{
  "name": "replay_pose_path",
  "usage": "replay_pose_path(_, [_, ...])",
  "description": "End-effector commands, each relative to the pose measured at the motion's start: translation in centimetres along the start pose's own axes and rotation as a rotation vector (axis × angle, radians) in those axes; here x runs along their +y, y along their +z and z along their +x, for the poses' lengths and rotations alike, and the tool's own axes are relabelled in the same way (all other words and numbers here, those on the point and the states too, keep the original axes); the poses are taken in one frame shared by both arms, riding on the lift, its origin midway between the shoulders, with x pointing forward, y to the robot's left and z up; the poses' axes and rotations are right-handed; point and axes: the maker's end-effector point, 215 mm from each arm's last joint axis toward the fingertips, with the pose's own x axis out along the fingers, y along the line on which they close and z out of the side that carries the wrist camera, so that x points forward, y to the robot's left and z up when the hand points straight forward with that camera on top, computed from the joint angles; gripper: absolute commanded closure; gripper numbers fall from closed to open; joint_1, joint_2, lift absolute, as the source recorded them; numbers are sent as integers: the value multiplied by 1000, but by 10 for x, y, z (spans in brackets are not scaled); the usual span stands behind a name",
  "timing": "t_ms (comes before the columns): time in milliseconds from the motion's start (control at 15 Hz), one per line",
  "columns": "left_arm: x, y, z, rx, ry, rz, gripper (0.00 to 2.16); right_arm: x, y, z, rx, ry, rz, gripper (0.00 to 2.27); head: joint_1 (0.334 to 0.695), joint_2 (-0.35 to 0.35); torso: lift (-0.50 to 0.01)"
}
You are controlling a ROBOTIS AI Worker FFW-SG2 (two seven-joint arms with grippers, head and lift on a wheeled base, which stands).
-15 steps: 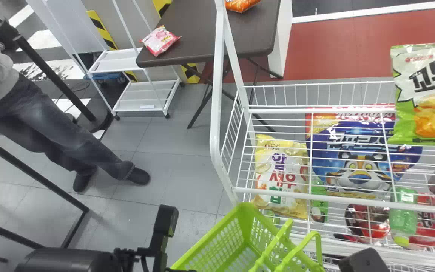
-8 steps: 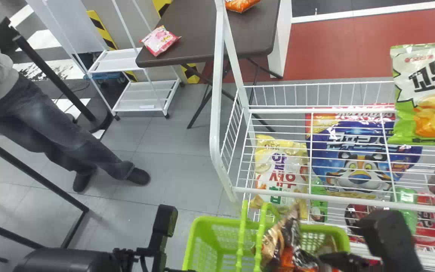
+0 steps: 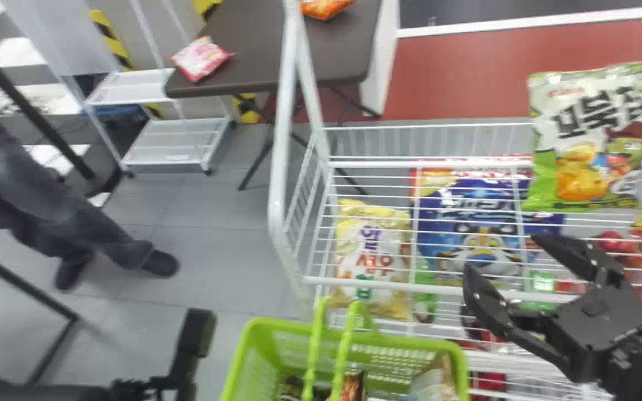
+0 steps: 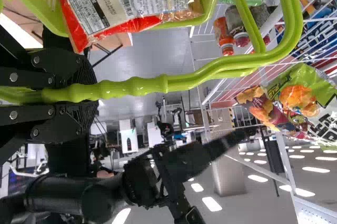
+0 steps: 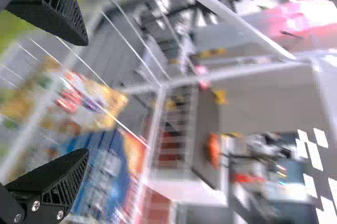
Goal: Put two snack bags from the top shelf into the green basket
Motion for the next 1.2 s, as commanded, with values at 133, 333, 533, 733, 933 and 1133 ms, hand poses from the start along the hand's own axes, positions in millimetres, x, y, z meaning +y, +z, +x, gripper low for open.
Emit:
replay_pose_path(133, [0,-2,1,1,-3,-16,2148,-44,30,-22,-294,-149,-76,80,695,79,-1])
replay_pose_path(333, [0,-2,1,1,-1,-16,2148,-57,-2,-29,-279,-201,-68,83,695,13,-1])
replay_pose_path(533, [0,-3,2,0,-3,-18,2148,-63,-28,-32,-209,-219,-49,83,695,-21,-1])
replay_pose_path(733, [0,-4,1,-3,-4,-22,2148,-67,-40,-32,-162,-230,-30,83,695,-36,-1])
replay_pose_path(933, [-1,-5,2,-4,-6,-22,2148,-69,-43,-33,-149,-235,-25,83,695,-46,-1])
replay_pose_path(1133, [0,-4,2,-5,-5,-22,2148,-68,-45,-32,-142,-236,-20,83,695,-49,-1])
